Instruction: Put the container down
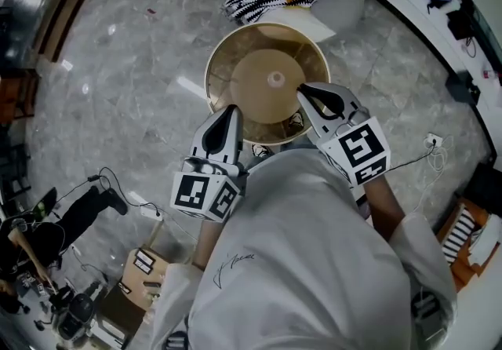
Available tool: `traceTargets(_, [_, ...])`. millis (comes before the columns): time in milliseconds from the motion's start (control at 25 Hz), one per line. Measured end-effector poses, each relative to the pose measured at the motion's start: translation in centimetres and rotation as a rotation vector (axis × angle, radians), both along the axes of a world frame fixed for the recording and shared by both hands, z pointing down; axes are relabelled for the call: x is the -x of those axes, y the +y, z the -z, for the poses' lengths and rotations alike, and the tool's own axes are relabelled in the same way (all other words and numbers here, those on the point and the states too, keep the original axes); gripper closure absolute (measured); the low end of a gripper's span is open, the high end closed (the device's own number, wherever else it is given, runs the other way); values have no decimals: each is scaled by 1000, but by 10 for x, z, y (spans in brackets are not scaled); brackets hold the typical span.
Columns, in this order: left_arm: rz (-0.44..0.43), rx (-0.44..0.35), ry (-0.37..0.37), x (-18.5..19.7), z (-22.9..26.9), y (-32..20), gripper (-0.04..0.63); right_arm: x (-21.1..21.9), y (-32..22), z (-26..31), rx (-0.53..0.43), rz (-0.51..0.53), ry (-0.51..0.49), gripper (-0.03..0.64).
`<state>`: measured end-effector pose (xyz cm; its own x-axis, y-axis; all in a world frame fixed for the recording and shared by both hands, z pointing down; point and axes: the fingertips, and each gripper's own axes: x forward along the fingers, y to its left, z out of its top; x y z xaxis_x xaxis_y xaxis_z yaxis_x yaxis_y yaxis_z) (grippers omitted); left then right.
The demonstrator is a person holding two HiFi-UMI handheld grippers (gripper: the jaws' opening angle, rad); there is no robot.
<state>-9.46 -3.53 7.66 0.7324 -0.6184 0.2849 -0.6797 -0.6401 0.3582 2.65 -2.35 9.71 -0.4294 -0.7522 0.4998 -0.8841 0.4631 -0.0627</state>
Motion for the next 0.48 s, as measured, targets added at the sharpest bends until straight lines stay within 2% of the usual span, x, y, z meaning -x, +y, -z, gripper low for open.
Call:
traceTargets(360, [-4,-37,7,6,13,-5,577,-2,7,24,-48,-23,-10,600])
traceTargets(480, [10,-54,-31,7,17,-6,577,-2,12,35,-68,-27,-25,600])
